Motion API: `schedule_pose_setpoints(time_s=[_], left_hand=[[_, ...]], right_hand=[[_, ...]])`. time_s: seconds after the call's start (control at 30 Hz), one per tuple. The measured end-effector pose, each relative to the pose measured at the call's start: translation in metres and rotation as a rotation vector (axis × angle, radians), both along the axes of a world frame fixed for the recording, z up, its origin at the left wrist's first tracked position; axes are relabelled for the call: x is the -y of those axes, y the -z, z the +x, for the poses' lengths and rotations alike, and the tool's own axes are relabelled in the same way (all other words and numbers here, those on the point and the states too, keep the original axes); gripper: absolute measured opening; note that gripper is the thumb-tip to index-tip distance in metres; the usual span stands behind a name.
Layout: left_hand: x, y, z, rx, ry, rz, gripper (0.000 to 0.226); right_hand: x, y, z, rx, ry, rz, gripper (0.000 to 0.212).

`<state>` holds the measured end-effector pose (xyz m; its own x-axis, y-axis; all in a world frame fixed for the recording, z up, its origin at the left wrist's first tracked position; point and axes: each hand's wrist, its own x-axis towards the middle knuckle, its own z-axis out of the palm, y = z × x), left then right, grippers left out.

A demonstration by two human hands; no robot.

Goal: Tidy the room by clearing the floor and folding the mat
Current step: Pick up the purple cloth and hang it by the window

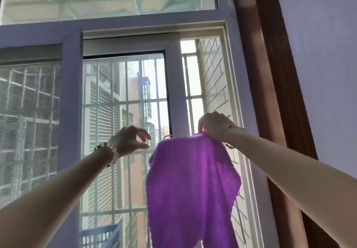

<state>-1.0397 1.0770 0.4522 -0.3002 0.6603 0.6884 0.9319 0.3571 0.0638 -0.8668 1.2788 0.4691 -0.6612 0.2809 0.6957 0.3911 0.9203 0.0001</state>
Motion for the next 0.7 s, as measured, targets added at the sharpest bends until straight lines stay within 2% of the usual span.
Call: schedule_pose_setpoints(time_s=[0.1, 0.2, 0.3, 0.5, 0.57, 0.67, 0.7], left_hand=[[-0.001, -0.001, 0.021, -0.075, 0.117, 0.084, 0.016], [-0.006, 0.003, 0.041, -0.073, 0.207, -0.05, 0.02], [-0.011, 0.009, 0.047, -0.088, 0.131, -0.108, 0.028], [-0.014, 0.018, 0.048, -0.068, 0.12, -0.027, 0.028], [-0.013, 0.022, 0.047, -0.054, 0.135, 0.009, 0.029], [-0.011, 0.028, 0.045, -0.029, 0.139, 0.04, 0.031], [-0.011, 0.029, 0.045, -0.021, 0.138, 0.049, 0.033]], right_hand=[[0.0, -0.001, 0.003, 0.013, -0.006, -0.025, 0.026], [0.0, -0.001, 0.007, 0.058, -0.037, -0.076, 0.025], [0.004, 0.0, 0.019, 0.062, -0.074, -0.133, 0.028], [0.021, 0.017, 0.05, -0.192, 0.045, -0.019, 0.032], [0.021, 0.033, 0.056, -0.173, 0.019, -0.106, 0.051], [0.007, 0.064, 0.057, -0.039, -0.01, -0.309, 0.095], [0.003, 0.073, 0.057, -0.026, -0.028, -0.366, 0.1]])
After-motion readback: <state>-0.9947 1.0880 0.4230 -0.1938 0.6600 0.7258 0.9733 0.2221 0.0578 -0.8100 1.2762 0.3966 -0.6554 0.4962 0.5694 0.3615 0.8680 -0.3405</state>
